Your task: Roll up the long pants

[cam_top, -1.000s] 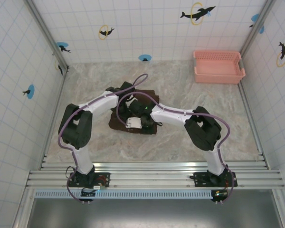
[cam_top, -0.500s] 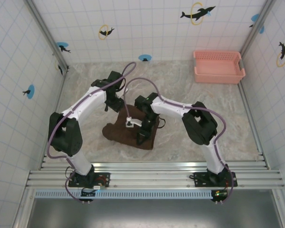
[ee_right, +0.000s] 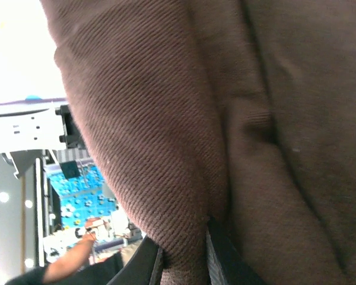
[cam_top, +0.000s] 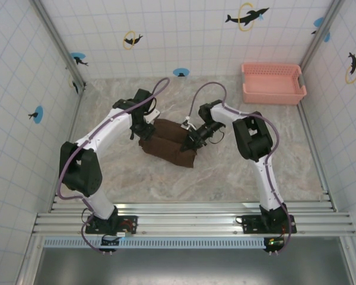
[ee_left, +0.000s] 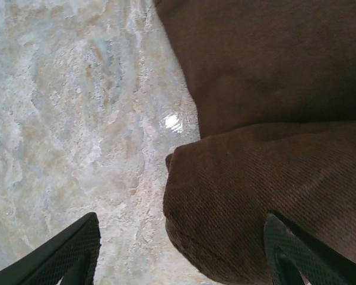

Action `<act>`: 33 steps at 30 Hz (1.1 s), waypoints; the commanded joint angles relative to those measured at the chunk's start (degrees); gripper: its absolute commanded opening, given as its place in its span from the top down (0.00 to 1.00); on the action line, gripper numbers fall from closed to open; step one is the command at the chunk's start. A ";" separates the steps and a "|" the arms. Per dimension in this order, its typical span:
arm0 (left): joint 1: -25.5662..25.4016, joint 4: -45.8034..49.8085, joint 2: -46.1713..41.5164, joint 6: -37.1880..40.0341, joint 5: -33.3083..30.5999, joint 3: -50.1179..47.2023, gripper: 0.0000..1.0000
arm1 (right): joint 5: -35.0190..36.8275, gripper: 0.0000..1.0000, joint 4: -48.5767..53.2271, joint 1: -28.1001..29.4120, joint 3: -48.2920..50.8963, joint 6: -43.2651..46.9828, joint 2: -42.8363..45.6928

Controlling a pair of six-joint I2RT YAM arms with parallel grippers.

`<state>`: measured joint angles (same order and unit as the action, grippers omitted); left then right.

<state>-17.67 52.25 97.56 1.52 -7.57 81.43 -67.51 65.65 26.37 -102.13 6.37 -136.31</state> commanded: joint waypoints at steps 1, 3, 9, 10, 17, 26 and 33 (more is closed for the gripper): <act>-0.32 2.80 0.05 -0.67 1.55 2.63 0.27 | 3.33 0.94 -3.32 -1.34 -2.05 -6.38 -4.34; -0.64 3.49 1.19 -0.91 1.16 4.45 0.27 | 2.67 0.95 -4.68 -1.98 -2.40 -8.00 -5.70; -1.56 4.67 2.38 -0.77 -0.50 8.29 0.27 | 0.08 0.95 -6.87 -3.12 -4.12 -11.54 -7.98; -1.81 4.58 2.35 -0.65 -0.29 8.39 0.27 | 0.12 0.96 -7.17 -3.20 -4.28 -12.14 -8.32; -3.13 2.92 7.96 -1.33 1.44 8.83 0.28 | -1.60 0.95 -7.98 -3.43 -4.22 -13.67 -10.36; -3.16 2.42 22.60 -3.95 1.87 16.01 0.29 | -1.54 0.90 -8.17 -3.70 -3.65 -14.11 -9.88; -3.16 9.69 33.48 -4.08 1.39 29.53 0.29 | 17.39 0.59 -4.21 -3.85 -6.34 -11.98 -0.26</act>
<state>-20.73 59.83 126.52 -1.34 -6.20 107.92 -68.95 59.57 22.48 -106.19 -7.64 -141.05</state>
